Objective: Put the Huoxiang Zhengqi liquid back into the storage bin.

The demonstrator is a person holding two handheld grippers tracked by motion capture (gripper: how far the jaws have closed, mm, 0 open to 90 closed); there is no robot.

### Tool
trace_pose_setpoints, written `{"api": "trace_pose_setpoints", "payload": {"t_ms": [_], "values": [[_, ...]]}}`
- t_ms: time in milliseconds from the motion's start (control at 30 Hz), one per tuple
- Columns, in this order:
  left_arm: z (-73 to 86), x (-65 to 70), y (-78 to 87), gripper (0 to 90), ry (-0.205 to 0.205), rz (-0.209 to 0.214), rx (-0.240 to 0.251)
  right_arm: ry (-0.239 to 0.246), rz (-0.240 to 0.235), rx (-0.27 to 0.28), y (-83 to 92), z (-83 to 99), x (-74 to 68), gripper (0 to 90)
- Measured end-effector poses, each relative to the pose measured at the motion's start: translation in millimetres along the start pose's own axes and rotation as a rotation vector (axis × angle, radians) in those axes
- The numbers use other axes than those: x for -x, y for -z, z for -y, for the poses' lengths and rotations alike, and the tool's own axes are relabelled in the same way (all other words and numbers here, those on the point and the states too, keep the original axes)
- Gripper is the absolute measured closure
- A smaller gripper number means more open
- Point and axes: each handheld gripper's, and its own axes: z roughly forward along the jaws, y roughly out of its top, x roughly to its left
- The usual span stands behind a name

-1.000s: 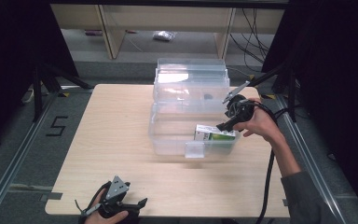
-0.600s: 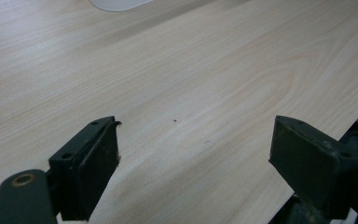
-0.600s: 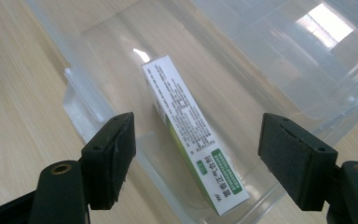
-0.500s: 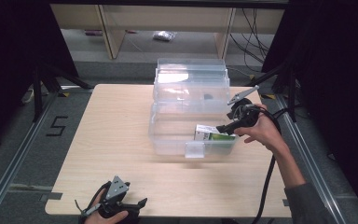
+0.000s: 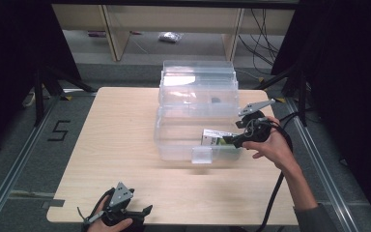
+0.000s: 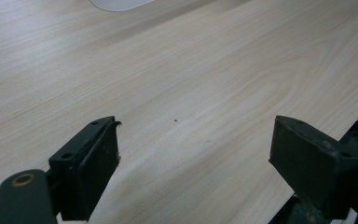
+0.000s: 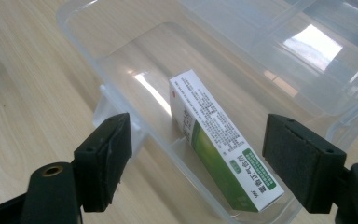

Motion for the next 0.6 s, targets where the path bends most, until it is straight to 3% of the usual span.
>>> {"api": "trace_pose_setpoints", "payload": {"t_ms": [67,167,233,267,300,333,467,567,600], "values": [[-0.1,0.1,0.0,14.9,-0.001,0.000,0.000,-0.019,-0.004,0.017,-1.8,2.4,-2.4,24.2],[-0.1,0.7,-0.5,14.9,0.008,0.001,0.009,-0.028,-0.005,-0.003,0.3,4.3,-5.5,23.5],[-0.1,0.0,0.1,14.9,0.000,-0.001,0.002,-0.014,-0.015,0.006,-0.2,6.1,-6.6,23.2],[0.0,0.6,-0.5,14.9,0.008,0.000,0.009,-0.026,0.004,0.028,-0.8,7.5,-9.0,23.1],[-0.1,0.7,-0.4,14.9,0.008,0.001,0.009,-0.015,-0.006,0.015,0.1,8.2,-9.1,23.0],[-0.2,0.4,-0.5,14.9,0.007,0.006,0.007,-0.038,0.006,0.036,-0.6,9.5,-11.8,23.4],[0.0,0.5,-0.4,14.9,0.007,0.001,0.010,-0.052,0.014,0.045,1.2,14.4,-16.0,21.6],[0.0,0.0,0.2,14.9,-0.002,-0.001,0.000,-0.029,0.032,0.072,-0.5,17.7,-18.9,22.4],[-0.6,0.2,0.4,14.9,0.004,0.006,-0.008,-0.026,0.025,0.050,1.8,18.3,-20.2,22.1]]}}
